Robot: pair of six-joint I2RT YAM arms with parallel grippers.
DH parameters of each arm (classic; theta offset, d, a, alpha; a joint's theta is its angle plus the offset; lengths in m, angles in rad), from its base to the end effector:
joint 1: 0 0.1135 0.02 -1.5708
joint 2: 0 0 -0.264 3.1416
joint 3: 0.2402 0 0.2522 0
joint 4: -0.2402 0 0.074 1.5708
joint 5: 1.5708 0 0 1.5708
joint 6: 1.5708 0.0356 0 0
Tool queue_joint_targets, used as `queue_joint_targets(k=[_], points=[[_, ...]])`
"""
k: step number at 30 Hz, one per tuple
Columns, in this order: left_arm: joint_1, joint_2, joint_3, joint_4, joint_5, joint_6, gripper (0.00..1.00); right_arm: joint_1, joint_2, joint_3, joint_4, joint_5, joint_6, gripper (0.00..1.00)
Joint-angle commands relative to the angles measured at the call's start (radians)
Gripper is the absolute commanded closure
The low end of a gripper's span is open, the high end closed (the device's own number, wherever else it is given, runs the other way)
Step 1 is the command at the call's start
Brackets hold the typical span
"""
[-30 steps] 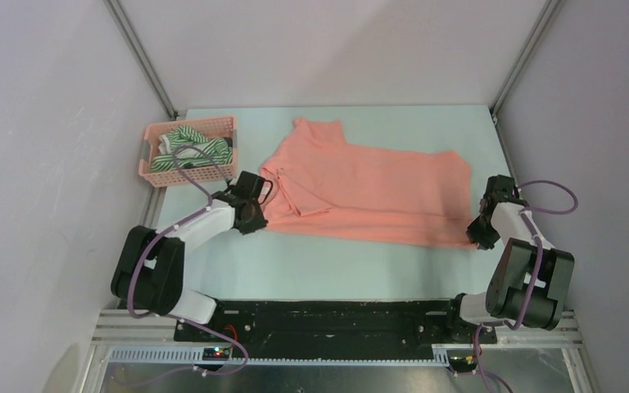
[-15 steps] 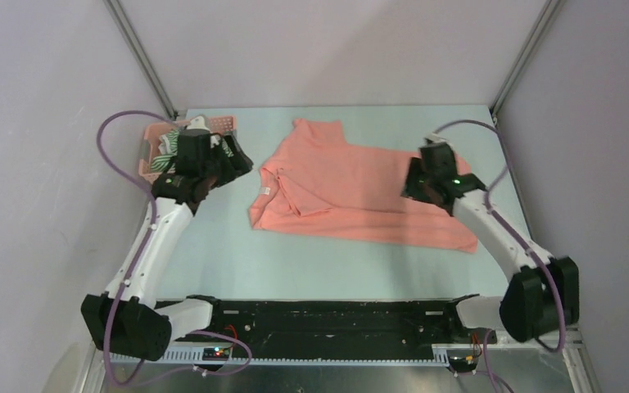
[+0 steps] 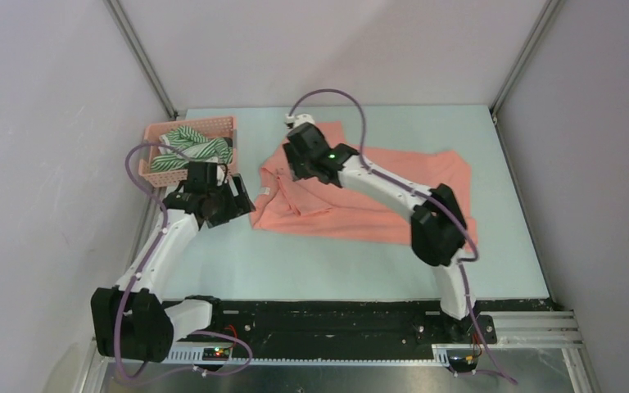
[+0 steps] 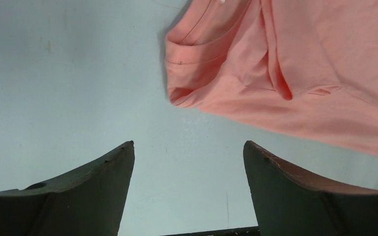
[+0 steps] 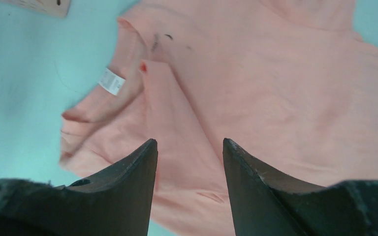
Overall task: Fold and stack the mixed laundry pile
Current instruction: Fold the T-shirt at the center of the board.
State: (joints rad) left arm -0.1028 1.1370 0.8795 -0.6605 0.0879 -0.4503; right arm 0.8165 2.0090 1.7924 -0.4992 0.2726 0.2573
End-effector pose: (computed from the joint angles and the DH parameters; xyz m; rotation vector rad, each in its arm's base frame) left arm 0.2262 -0.0265 0.2617 -0.3980 2.4845 -0.3390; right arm 0.3260 0.3329 0.2874 -0.4887 2.2148 0.2607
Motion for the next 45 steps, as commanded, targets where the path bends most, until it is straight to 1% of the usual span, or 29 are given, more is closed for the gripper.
queue_joint_targets(k=[1, 2, 3, 5, 11, 16, 20, 23, 24, 25, 26, 27, 28, 32, 34, 40, 45], points=[[0.015, 0.037, 0.005, 0.013, 0.03, 0.016, 0.15, 0.041, 0.19, 0.251, -0.116, 0.06, -0.043, 0.44], [0.02, 0.041, 0.005, 0.013, 0.033, 0.009, 0.16, 0.048, 0.243, 0.279, -0.126, 0.056, -0.038, 0.44], [0.031, 0.043, 0.004, 0.012, 0.037, 0.006, 0.16, 0.05, 0.266, 0.321, -0.135, 0.046, -0.031, 0.44], [0.054, 0.041, -0.001, 0.012, 0.04, -0.006, 0.17, 0.053, 0.308, 0.345, -0.119, 0.014, -0.021, 0.44], [0.134, 0.04, -0.013, 0.014, 0.083, -0.025, 0.17, 0.06, 0.374, 0.348, -0.066, -0.081, -0.019, 0.44], [0.138, 0.045, -0.015, 0.015, 0.123, -0.043, 0.19, 0.062, 0.432, 0.386, -0.097, -0.066, -0.024, 0.45], [0.137, 0.061, -0.037, 0.043, 0.167, -0.077, 0.21, 0.057, 0.444, 0.385, -0.105, -0.04, -0.016, 0.47], [0.137, 0.069, -0.055, 0.065, 0.184, -0.099, 0.22, 0.052, 0.443, 0.38, -0.104, -0.028, -0.01, 0.56], [0.137, 0.073, -0.057, 0.071, 0.184, -0.1, 0.22, 0.051, 0.442, 0.377, -0.103, -0.026, -0.009, 0.62], [0.138, 0.075, -0.059, 0.074, 0.183, -0.102, 0.23, 0.05, 0.437, 0.375, -0.102, -0.023, -0.009, 0.66], [0.138, 0.078, -0.06, 0.077, 0.183, -0.104, 0.23, 0.048, 0.434, 0.368, -0.099, -0.012, -0.009, 0.75], [0.138, 0.08, -0.062, 0.083, 0.18, -0.108, 0.23, 0.046, 0.425, 0.364, -0.097, -0.006, -0.009, 0.79], [0.137, 0.083, -0.064, 0.086, 0.179, -0.112, 0.24, 0.043, 0.42, 0.355, -0.09, 0.002, -0.008, 0.86], [0.138, 0.115, -0.093, 0.145, 0.189, -0.167, 0.26, 0.024, 0.38, 0.33, -0.06, -0.005, -0.018, 0.99], [0.138, 0.146, -0.113, 0.191, 0.199, -0.216, 0.28, 0.011, 0.364, 0.324, -0.053, -0.008, -0.028, 1.0], [0.133, 0.251, -0.117, 0.256, 0.195, -0.256, 0.35, -0.046, 0.346, 0.29, -0.044, -0.034, -0.043, 1.0], [0.115, 0.269, -0.127, 0.272, 0.17, -0.247, 0.37, -0.099, 0.289, 0.18, 0.043, -0.09, -0.063, 1.0]])
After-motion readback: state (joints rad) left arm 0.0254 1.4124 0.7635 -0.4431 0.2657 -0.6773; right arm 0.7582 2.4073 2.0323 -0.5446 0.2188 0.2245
